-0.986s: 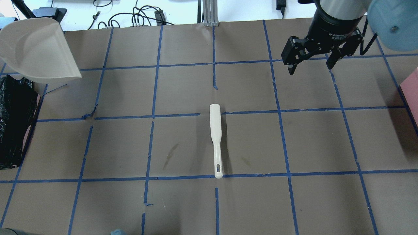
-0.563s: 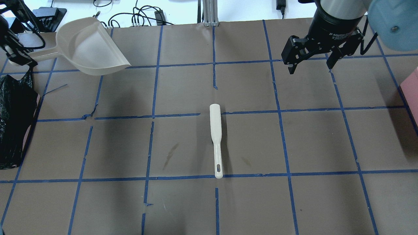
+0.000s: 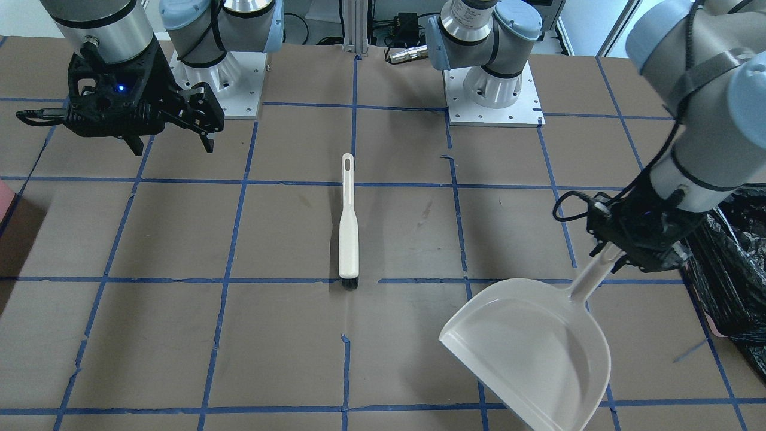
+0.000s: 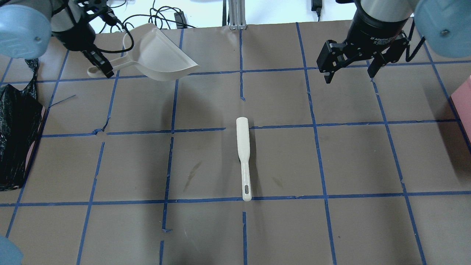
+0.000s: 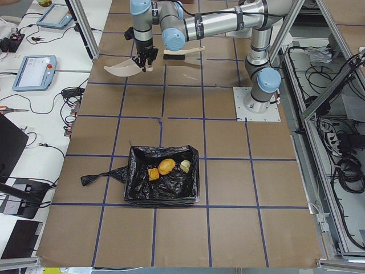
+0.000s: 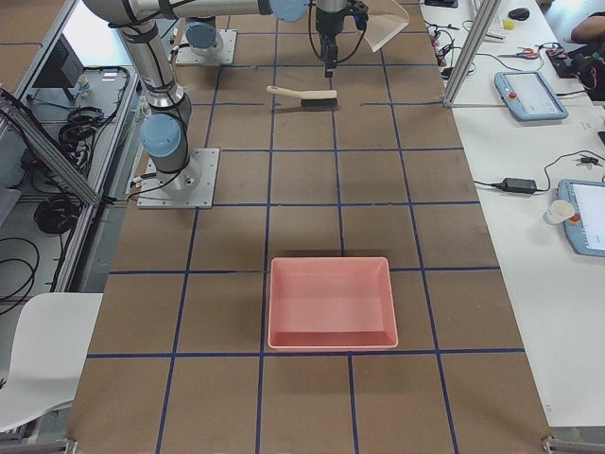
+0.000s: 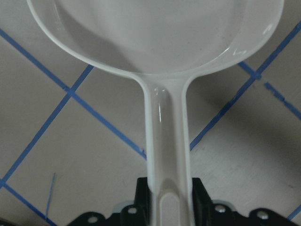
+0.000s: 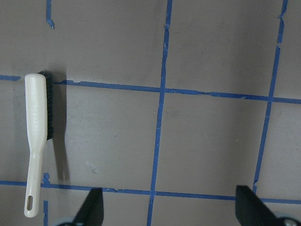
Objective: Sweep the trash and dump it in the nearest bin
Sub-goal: 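Bring the emptied dustpan back over the table with the left gripper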
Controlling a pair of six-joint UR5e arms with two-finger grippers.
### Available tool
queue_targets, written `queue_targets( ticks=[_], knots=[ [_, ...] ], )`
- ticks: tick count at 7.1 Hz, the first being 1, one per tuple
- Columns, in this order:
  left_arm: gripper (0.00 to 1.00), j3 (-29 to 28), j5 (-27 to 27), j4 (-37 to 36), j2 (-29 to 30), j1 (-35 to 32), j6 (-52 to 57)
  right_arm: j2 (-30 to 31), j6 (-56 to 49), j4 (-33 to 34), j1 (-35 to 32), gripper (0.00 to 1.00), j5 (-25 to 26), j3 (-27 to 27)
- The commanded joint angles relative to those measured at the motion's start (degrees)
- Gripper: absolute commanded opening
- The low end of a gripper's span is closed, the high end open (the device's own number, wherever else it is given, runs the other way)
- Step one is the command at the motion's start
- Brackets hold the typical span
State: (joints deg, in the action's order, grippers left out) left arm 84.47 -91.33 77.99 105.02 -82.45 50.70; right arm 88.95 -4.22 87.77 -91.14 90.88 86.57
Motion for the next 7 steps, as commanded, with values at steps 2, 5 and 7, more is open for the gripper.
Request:
queue_targets(
  ticks=[2, 5, 7],
  knots=[
    [0.03, 0.1, 0.3, -3.6, 3.6, -11.2, -24.8, 0.0, 0.0, 0.1, 0.0, 1.0, 0.0, 0.0],
    [0.03, 0.1, -0.1, -9.3, 7.7, -19.7, -46.3, 0.0, 0.0, 0.1, 0.0, 1.0, 0.0, -0.1],
    [0.03, 0.4, -0.3, -14.6, 10.7, -23.6, -55.4, 0.0, 0.0, 0.1, 0.0, 1.0, 0.0, 0.0]
  ],
)
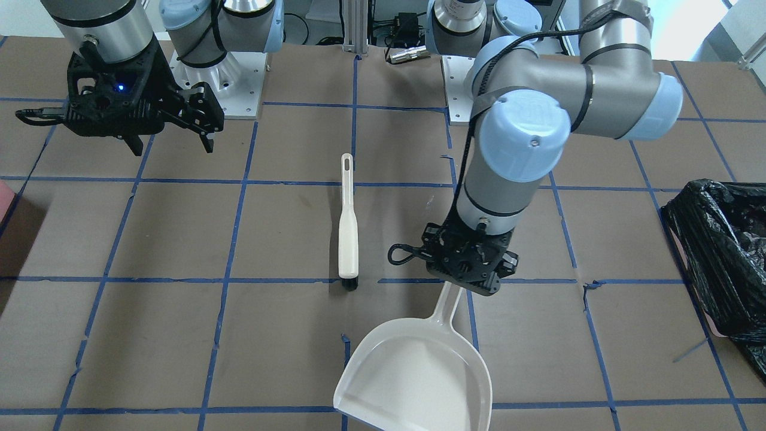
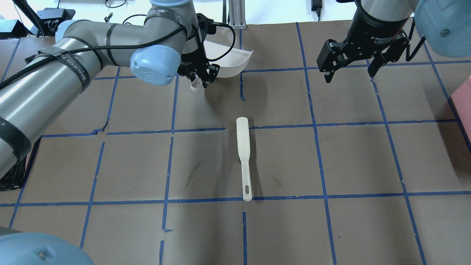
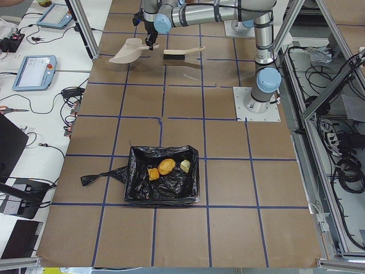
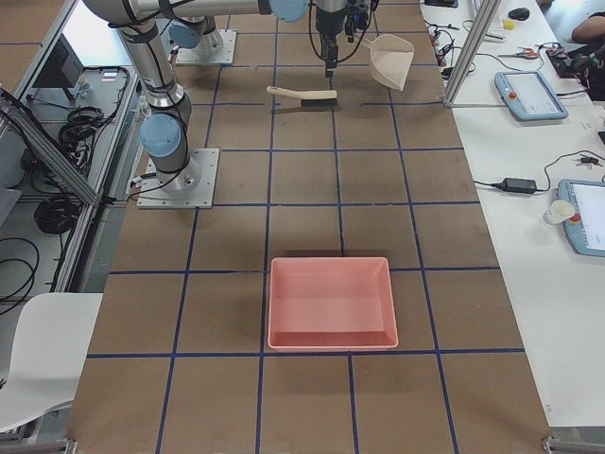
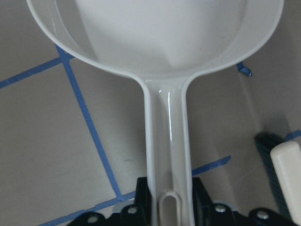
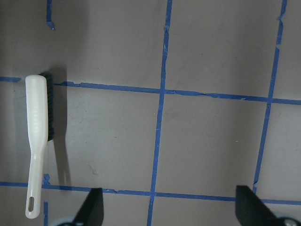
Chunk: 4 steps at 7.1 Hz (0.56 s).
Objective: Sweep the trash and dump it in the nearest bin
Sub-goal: 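Set the dustpan down beside the brush with the left gripper and release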
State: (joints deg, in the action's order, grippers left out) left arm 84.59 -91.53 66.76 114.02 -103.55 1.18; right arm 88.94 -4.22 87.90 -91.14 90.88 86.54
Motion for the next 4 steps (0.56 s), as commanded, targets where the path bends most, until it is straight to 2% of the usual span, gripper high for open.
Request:
queue_targets(
  ticks=[1, 3, 4],
  knots=[
    [0.03, 1.2, -0.1, -5.7, 2.8, -4.0, -8.7, 0.0, 0.0, 0.0, 0.0, 1.0, 0.0, 0.0],
    [0.03, 2.6, -0.1, -7.9, 4.0, -5.6, -10.4, -0.1, 0.1, -0.1, 0.0, 1.0, 0.0, 0.1],
    [0.03, 3.2, -0.3, -12.5, 5.0, -6.3, -11.5, -0.1, 0.1, 0.0, 0.0, 1.0, 0.0, 0.2]
  ],
)
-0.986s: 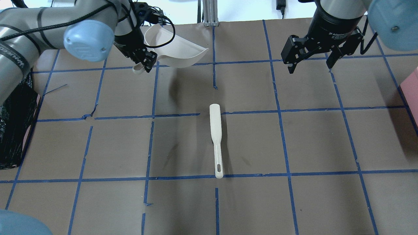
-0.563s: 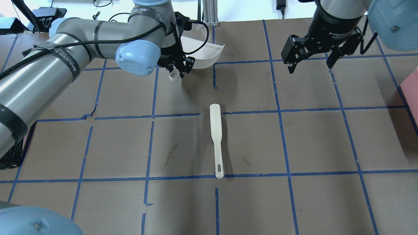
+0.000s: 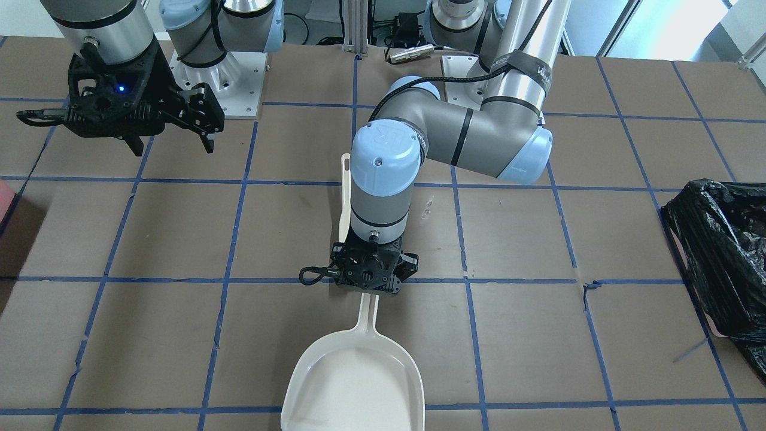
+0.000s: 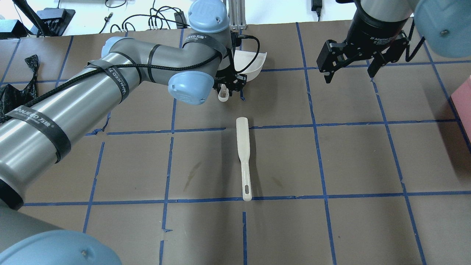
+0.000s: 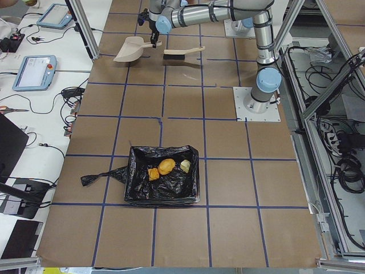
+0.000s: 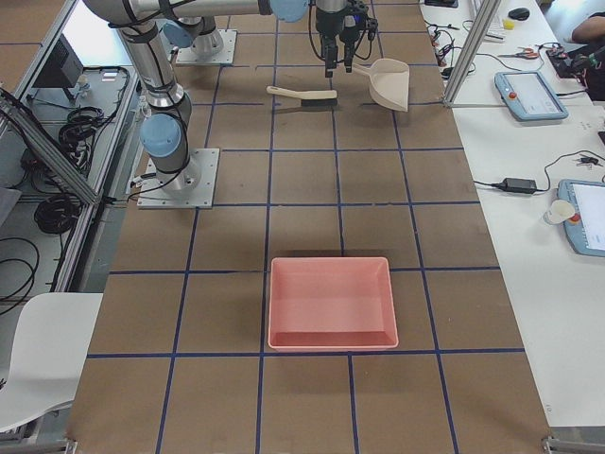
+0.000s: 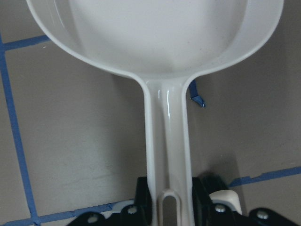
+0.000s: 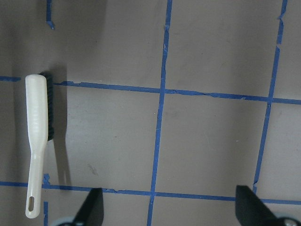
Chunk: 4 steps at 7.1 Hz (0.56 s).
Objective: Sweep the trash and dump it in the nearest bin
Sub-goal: 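Set the dustpan down beside the brush with the left gripper and release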
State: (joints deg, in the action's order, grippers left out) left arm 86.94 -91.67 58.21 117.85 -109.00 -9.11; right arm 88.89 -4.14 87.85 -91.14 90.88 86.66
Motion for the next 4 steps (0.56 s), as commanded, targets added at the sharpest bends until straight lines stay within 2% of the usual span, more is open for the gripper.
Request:
queue_targets(
  ticks=[1, 4],
  knots=[
    [0.03, 0.9, 0.2, -4.3, 1.3, -1.0, -1.5, 0.0, -0.1, 0.1, 0.0, 1.0, 0.0, 0.1],
    [0.04, 1.1, 0.3, -4.4, 1.8, -2.4, -4.4, 0.0, 0.1, 0.2, 0.0, 1.0, 0.0, 0.0]
  ],
)
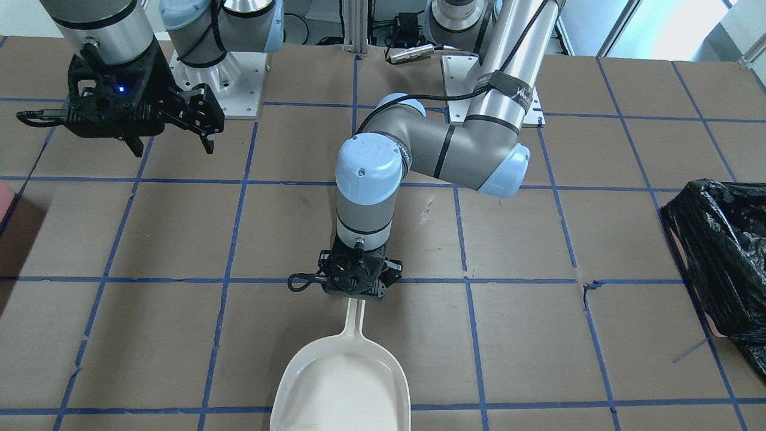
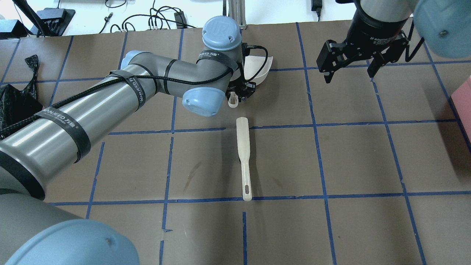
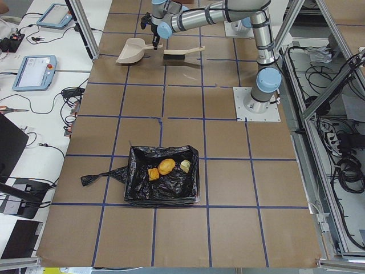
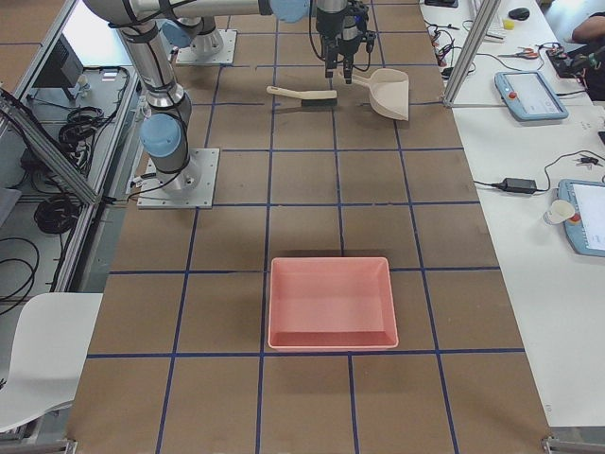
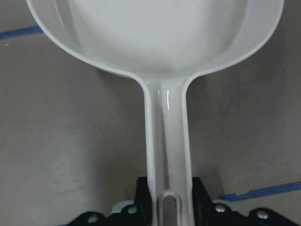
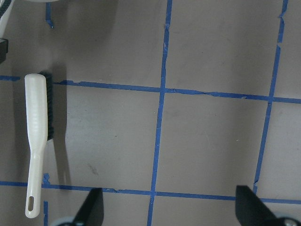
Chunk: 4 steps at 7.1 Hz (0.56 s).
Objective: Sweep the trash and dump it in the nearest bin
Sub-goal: 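Set the dustpan down beside the brush with the left gripper and release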
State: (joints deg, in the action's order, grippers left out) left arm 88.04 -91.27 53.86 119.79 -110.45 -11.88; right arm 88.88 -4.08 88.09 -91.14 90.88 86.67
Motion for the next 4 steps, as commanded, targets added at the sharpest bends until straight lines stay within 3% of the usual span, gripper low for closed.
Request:
queue_targets(
  ticks=[1, 4],
  knots=[
    [0.04, 0.2, -0.3, 0.1, -0.6, -1.3, -1.7, 0.0, 0.0, 0.0, 0.0, 1.0, -0.1, 0.0],
    [0.09, 1.6, 0.2, 0.2, -1.0, -1.5, -1.2, 0.0, 0.0, -0.2, 0.0, 1.0, 0.0, 0.0]
  ],
)
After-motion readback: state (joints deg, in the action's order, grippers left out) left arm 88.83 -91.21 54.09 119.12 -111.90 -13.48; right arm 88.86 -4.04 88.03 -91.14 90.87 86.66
